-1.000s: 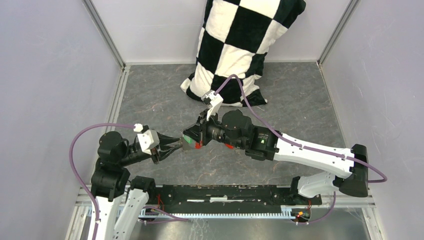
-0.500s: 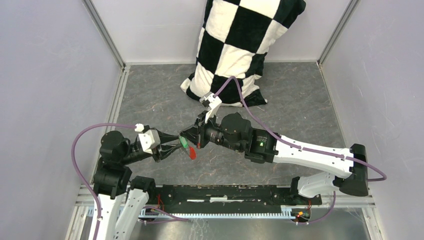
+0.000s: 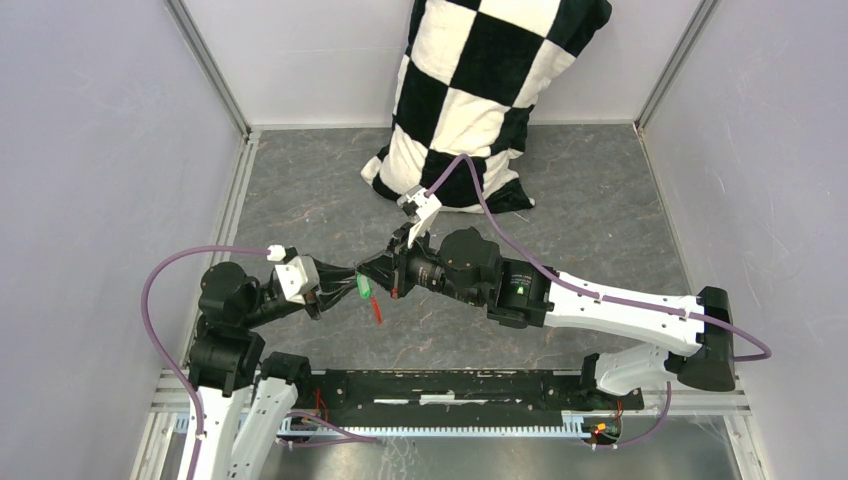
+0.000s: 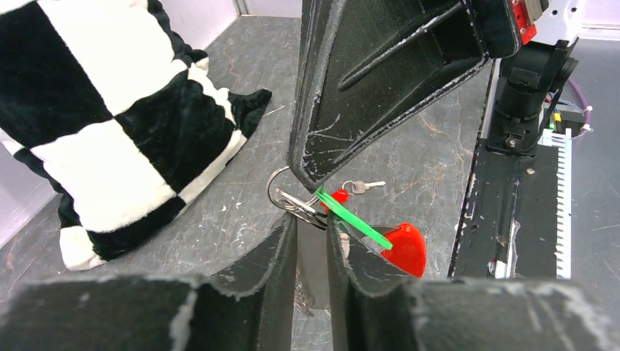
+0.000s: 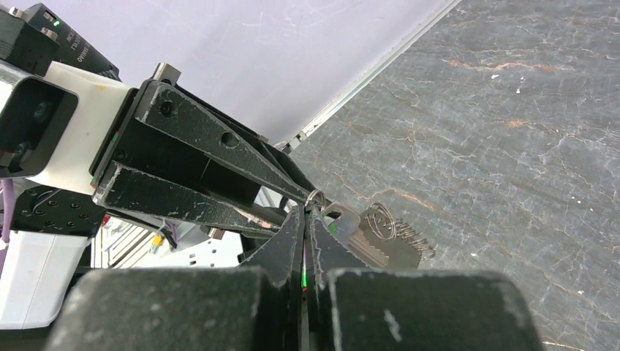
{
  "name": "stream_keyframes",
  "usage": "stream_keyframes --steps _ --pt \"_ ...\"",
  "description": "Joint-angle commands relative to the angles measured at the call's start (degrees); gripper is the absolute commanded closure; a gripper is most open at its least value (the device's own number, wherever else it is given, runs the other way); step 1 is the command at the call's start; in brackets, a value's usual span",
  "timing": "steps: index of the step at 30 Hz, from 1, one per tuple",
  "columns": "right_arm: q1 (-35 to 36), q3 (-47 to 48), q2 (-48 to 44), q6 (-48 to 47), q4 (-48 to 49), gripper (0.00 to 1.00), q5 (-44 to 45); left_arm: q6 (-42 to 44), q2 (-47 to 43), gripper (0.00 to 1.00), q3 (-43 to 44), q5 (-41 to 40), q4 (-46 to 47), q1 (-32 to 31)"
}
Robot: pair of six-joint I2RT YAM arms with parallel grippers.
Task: Put the keys on the keyring
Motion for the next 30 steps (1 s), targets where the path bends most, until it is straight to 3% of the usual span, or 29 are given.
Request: stream_keyframes --steps 1,6,10,30 --pt "0.5 0.7 -1.1 0.1 3.8 1.0 1.4 -1.4 -0.2 0.75 0.2 -1.4 0.9 -0.2" --pt "0.5 -0.2 -1.7 0.0 4.1 1.0 1.6 -0.7 -0.2 0.84 0.4 -1.8 -0.2 -0.2" --pt "0.5 -0.5 -2.0 -0.1 2.9 1.0 1.5 -0.6 -0.2 0.97 0.6 -2.9 -0.4 -0.2" --pt "0.5 5.2 4.1 -0.9 0.8 1.0 -9.4 2.3 -0.3 0.98 1.9 -1.2 -1.8 -0.2"
